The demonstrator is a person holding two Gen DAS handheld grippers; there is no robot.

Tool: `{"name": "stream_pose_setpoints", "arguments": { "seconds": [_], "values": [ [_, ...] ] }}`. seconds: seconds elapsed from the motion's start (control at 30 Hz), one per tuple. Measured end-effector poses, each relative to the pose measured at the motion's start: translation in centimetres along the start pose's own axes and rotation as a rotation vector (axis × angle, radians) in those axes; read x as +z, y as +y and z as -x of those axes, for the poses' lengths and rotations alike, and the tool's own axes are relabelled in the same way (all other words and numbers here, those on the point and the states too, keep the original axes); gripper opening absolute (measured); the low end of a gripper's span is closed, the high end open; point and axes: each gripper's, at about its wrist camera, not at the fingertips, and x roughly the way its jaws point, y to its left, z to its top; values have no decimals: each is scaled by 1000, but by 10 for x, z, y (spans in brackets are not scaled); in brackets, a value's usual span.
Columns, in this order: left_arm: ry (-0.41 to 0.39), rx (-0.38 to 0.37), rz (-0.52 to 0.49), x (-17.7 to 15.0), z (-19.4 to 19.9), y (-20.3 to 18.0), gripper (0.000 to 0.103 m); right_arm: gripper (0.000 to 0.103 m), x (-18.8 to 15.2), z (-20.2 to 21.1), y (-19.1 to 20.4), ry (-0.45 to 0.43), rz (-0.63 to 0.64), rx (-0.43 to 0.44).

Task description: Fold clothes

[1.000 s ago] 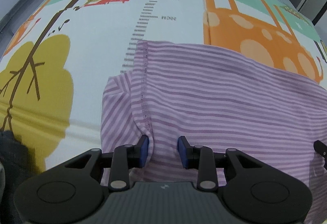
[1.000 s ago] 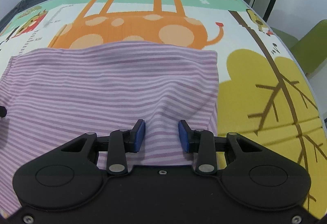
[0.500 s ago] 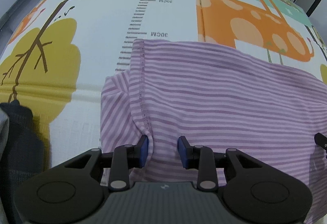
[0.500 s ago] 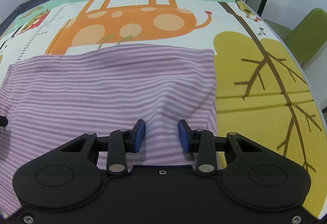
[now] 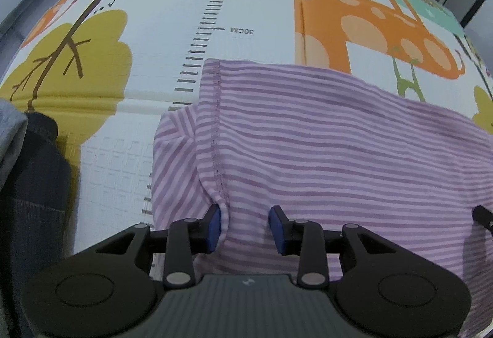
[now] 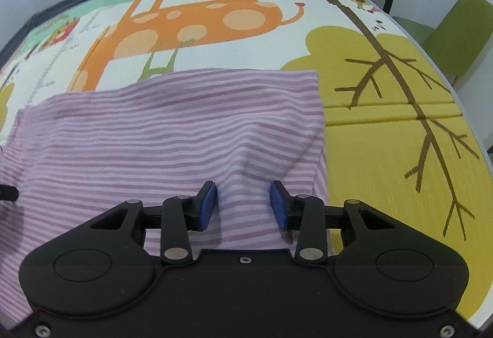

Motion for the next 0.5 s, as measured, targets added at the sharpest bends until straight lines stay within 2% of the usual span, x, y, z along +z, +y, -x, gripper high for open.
{"name": "stream_pose_setpoints", "arguments": {
  "seconds": [0.07,0.17,0.5],
  "values": [
    [-6,-21,-7,-1,4,0,48,37,-3,4,-4,-10,-20,10],
    [-35,-26,-7,-4,12,-1,53,38,-3,12,-13,-26,-70,35],
    [-74,-34,53,-21,29,10,57,37,-10,45,-33,-83,-115,89]
  ]
}}
